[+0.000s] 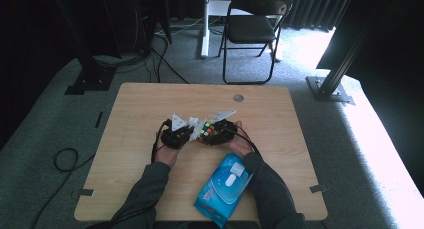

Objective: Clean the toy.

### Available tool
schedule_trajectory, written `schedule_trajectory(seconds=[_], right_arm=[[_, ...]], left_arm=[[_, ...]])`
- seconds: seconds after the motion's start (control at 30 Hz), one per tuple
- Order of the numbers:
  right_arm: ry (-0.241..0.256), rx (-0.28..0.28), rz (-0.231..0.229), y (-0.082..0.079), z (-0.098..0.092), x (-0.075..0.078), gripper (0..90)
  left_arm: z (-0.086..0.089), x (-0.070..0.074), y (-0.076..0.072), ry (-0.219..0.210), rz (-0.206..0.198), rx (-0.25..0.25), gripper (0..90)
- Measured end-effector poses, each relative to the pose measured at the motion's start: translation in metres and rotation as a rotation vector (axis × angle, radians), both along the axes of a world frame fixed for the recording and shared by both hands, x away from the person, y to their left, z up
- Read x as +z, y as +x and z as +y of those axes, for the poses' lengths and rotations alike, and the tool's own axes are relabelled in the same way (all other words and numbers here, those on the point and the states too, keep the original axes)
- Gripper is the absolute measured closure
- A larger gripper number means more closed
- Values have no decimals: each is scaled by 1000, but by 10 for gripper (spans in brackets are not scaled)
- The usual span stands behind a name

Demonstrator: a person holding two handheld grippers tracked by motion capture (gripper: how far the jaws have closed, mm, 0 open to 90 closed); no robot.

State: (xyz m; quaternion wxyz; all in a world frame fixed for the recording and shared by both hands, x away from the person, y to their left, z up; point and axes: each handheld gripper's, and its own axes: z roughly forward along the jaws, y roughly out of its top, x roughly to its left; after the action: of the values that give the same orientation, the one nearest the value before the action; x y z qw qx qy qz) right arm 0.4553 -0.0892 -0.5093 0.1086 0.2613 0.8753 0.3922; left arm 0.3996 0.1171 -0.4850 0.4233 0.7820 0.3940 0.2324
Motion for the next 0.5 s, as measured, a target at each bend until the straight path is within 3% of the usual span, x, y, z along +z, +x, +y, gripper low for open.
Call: schedule_trajectory(seconds=[0.5], right_arm=[[2,37,1,-6,7,0,343]], left_arm=[[-10,-2,9,14,21,-13,841]])
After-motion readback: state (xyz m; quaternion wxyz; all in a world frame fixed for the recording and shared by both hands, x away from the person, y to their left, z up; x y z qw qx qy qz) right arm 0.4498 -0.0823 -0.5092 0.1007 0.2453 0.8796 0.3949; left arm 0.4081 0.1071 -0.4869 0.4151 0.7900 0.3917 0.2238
